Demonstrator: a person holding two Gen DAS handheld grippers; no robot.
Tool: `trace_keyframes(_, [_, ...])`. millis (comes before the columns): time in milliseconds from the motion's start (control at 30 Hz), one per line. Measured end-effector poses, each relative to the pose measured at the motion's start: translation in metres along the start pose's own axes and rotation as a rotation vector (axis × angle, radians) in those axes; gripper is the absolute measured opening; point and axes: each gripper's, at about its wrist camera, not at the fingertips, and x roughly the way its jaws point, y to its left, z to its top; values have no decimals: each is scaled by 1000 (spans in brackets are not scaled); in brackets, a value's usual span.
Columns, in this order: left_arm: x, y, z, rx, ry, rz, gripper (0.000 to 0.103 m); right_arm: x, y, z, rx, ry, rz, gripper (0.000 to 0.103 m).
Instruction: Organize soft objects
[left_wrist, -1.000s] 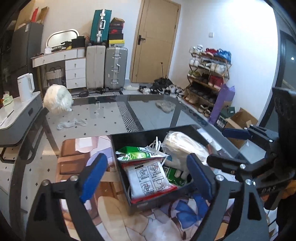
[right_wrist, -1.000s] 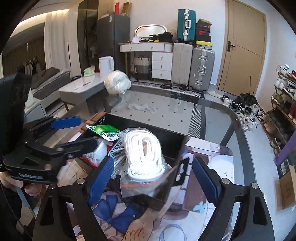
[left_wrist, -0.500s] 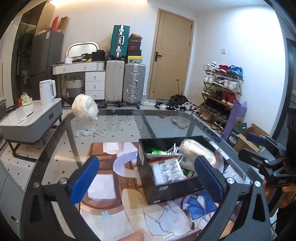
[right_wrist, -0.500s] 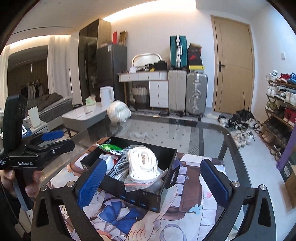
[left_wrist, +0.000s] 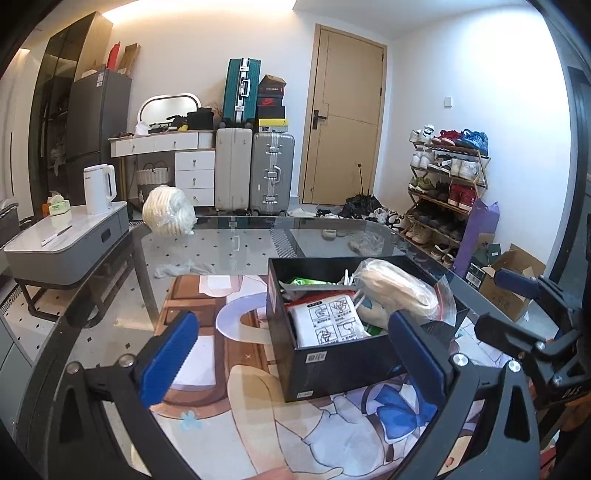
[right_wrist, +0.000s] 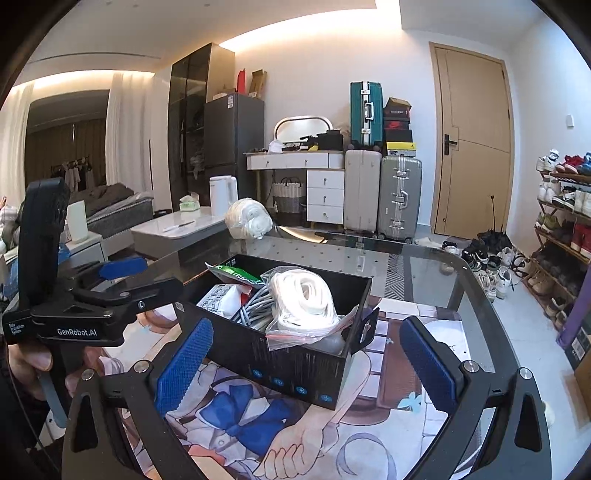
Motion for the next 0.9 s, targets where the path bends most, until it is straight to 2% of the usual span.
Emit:
trace_keyframes(433, [0,-6,-2,27,9,-7,103,-7,-4,1,6,-60,-8,103])
trace_keyframes(900, [-2,-5,-3,25,1,-1,103,-6,-5,1,9,-59,-17,103])
